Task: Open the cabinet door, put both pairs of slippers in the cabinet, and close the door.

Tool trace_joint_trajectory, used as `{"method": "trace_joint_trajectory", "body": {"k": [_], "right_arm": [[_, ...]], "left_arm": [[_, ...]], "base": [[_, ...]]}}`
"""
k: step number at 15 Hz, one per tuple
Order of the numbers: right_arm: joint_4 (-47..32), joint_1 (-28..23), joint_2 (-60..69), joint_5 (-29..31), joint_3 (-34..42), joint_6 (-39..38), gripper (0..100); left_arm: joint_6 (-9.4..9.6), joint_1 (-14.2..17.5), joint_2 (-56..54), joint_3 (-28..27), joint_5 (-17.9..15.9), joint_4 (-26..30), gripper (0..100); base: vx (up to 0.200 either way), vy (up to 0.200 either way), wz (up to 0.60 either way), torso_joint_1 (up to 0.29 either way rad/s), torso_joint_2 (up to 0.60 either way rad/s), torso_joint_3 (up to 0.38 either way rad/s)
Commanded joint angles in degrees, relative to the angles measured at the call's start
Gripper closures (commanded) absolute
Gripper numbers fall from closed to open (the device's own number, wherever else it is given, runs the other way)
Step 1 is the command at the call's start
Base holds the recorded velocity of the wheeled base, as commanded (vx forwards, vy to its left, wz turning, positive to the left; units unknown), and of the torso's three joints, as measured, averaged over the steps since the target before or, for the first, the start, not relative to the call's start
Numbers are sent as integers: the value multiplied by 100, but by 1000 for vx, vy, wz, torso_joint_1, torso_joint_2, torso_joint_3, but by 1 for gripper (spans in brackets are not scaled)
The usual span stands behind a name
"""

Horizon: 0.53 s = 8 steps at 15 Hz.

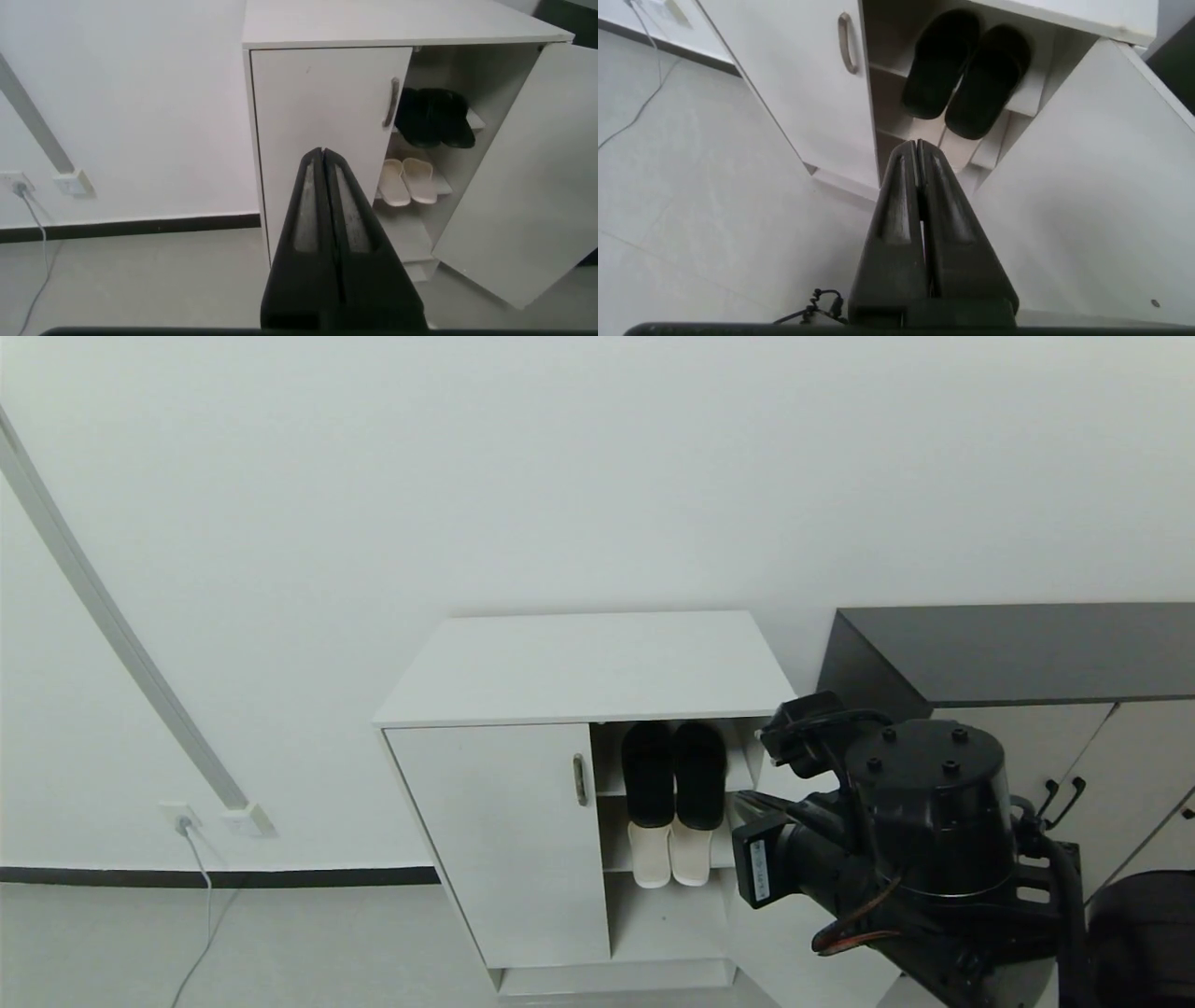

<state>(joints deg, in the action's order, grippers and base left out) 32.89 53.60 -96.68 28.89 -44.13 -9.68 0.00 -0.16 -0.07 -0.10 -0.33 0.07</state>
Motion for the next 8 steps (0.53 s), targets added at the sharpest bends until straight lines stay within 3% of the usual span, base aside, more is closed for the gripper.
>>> {"method": "trace_joint_trajectory", "body": {"k": [1,4,8], "right_arm": [[-2,-8,18,2,1,1,100],[7,-87,18,2,1,63,100],[191,-210,18,11,27,168,100]], "left_arm": [[0,-2,7,1,-2,1,100],[0,-2,7,1,-2,1,100],[0,-2,7,1,-2,1,100]], "base": [[0,0,-600,7,2,2],[0,0,-600,7,2,1],[0,0,0,0,0,0]]}}
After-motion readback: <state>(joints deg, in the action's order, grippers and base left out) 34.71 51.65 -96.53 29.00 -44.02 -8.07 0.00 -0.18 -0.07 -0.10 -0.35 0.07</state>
